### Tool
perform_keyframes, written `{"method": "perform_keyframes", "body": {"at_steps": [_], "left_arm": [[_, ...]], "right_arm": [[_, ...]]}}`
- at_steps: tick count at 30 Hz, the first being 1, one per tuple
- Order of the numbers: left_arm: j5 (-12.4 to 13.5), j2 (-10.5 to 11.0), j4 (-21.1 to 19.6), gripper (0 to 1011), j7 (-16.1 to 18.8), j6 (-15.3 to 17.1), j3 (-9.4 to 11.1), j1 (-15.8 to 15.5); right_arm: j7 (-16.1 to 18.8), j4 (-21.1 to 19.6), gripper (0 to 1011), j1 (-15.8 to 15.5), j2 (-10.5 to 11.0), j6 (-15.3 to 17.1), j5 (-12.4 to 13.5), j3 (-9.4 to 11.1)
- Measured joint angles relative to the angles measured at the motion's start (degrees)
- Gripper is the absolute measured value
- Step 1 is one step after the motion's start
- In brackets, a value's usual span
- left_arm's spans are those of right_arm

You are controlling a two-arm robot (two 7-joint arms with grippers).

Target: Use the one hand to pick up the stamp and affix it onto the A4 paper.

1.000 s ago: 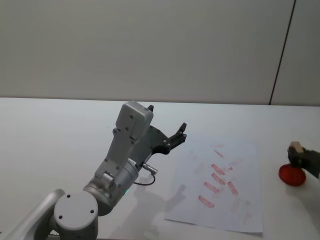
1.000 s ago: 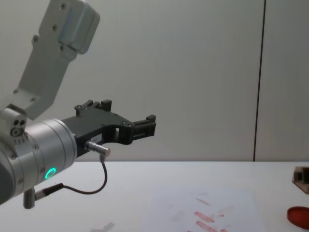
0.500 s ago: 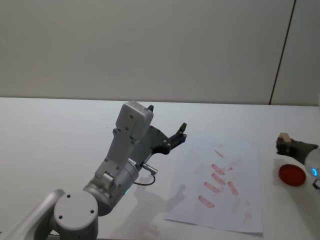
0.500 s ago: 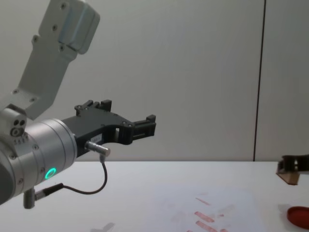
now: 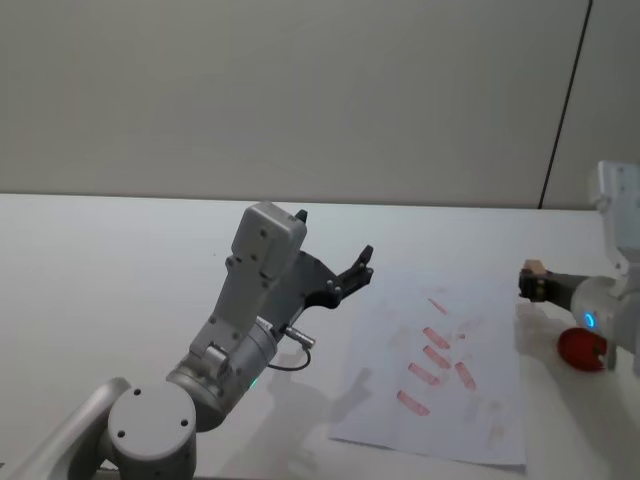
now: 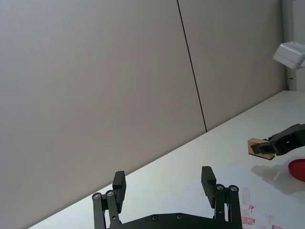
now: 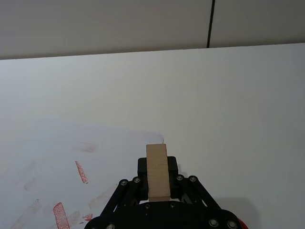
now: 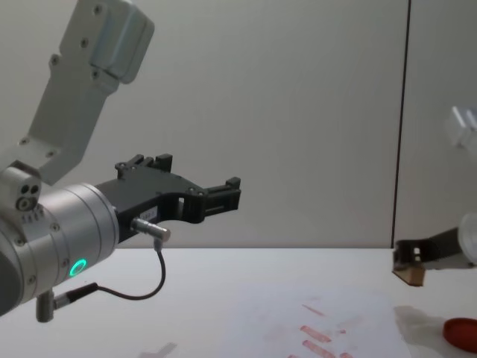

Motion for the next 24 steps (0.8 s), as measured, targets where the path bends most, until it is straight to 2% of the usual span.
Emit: {"method": "perform_keyframes", "body": {"at_steps": [4, 9, 14, 24], "left_arm": [[0.0, 0.0, 0.0, 1002, 0.0, 0.0, 0.0, 0.0], [0.0, 0.0, 0.0, 1002, 0.0, 0.0, 0.0, 0.0], [0.0, 0.0, 0.0, 1002, 0.0, 0.0, 0.0, 0.0], [0.0, 0.0, 0.0, 1002, 0.0, 0.0, 0.0, 0.0]], "right_arm": [[0.98, 2.85, 218, 2.34, -0.92, 0.82, -1.59, -0.6], [1.33, 5.15, 219, 4.26, -1.76, 1.93, -2.29, -0.94], [1.22, 7.0, 219, 5.78, -2.6, 3.32, -2.2, -1.1], [-0.66, 9.9, 218, 8.28, -4.33, 6.05, -0.44, -1.35]]}}
